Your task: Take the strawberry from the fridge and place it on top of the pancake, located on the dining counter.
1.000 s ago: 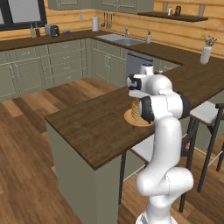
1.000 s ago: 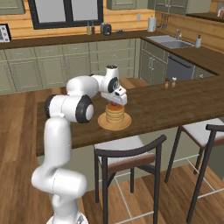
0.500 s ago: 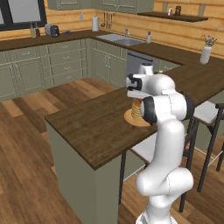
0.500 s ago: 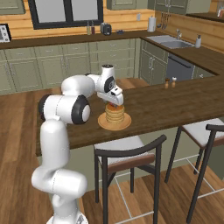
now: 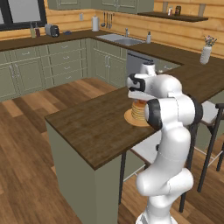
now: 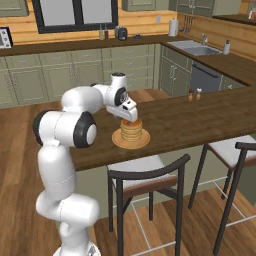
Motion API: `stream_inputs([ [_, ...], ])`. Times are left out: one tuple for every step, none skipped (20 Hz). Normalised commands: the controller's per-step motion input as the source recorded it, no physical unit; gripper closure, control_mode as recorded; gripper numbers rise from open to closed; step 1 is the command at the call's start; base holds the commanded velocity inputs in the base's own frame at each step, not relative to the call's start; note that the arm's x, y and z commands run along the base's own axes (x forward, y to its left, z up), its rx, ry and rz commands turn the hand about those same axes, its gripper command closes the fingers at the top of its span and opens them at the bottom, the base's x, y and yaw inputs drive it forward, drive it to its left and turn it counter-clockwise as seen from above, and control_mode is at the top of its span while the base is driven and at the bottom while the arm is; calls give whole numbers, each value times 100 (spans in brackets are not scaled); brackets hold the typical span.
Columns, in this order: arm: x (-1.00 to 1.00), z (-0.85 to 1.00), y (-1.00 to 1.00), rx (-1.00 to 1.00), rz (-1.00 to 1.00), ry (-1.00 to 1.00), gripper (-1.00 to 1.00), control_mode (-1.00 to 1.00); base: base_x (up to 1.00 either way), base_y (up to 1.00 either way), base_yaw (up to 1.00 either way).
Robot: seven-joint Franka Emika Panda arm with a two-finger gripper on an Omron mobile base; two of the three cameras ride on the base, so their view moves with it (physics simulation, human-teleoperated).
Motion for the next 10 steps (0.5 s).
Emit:
stream_inputs([
  [-69,9,0,0,0,-2,-100,-100,0,0,0],
  [-66,19,0,0,0,-3,-100,-100,0,0,0],
  [-61,27,0,0,0,-4,-100,-100,0,0,0],
  [-56,38,0,0,0,-5,-100,-100,0,0,0],
  [-54,43,0,0,0,-5,-100,-100,0,0,0],
  [-51,49,0,0,0,-5,-100,-100,0,0,0],
  [-51,56,0,0,0,-5,-100,-100,0,0,0],
  [-50,59,0,0,0,-5,-100,-100,0,0,0],
  [-51,61,0,0,0,-4,-100,-100,0,0,0],
  [-54,64,0,0,-1,-4,-100,-100,0,0,0],
])
